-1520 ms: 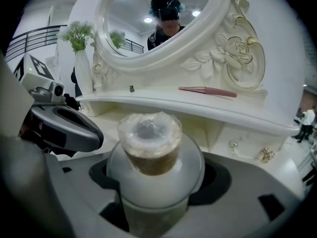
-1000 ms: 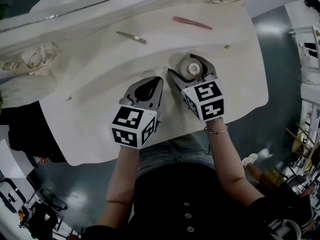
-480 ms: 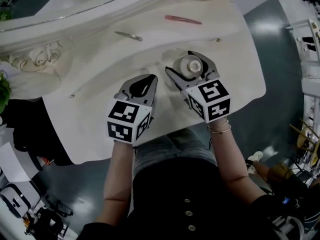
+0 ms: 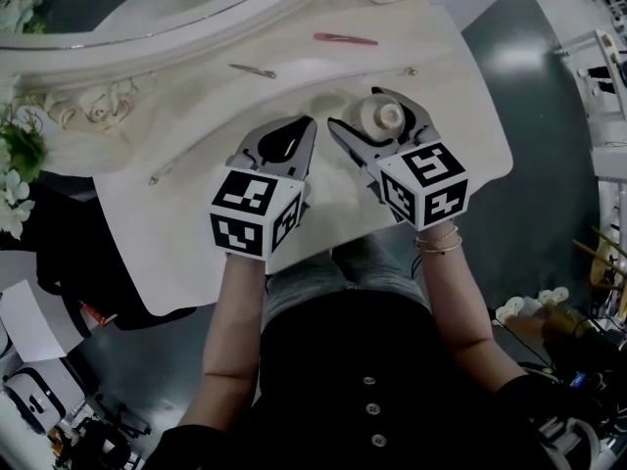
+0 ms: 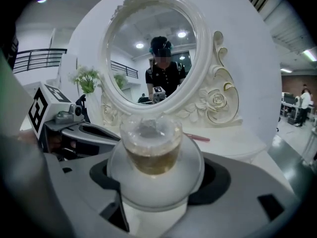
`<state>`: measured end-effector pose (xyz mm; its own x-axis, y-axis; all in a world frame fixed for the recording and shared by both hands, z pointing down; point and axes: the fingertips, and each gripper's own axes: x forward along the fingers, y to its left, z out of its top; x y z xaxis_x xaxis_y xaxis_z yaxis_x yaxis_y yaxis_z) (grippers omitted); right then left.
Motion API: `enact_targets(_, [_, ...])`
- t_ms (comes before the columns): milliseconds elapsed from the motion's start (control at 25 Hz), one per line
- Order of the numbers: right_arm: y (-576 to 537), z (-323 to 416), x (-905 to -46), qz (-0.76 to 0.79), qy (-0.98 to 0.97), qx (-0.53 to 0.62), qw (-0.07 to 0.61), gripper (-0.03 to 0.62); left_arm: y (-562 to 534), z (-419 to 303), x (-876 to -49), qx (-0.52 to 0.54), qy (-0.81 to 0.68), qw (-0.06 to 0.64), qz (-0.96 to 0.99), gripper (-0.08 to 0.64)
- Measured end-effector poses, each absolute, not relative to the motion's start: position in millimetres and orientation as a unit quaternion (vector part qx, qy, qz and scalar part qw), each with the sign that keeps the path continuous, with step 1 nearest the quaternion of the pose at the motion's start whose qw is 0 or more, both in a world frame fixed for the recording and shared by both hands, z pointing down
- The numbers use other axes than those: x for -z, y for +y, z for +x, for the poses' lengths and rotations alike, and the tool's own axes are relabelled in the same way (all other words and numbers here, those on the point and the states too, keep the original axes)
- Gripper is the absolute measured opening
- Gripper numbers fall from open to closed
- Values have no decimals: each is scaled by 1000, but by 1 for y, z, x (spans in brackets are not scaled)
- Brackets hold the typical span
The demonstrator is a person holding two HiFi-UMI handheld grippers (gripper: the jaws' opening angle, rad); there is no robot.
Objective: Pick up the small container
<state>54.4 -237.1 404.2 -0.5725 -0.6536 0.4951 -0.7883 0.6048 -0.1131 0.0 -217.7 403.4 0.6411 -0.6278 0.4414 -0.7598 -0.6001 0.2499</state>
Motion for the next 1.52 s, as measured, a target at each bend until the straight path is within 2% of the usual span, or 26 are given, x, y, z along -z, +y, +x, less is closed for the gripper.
enact_targets(520, [-231, 47, -345, 389, -895, -118, 183, 342, -237, 0, -337, -122, -392, 153, 899, 12])
enact_targets(800, [-230, 45, -322, 383, -905, -110, 148, 342, -241, 1, -306, -85, -394, 136, 905, 12])
enact_targets(1200, [-223, 51, -310, 393, -905, -103, 128, 342, -222, 9, -311, -110, -377, 126, 911, 12])
enact_targets(1520, [-217, 64, -319, 410, -896, -100, 139, 342, -207, 7, -337, -134, -383, 150, 902, 12])
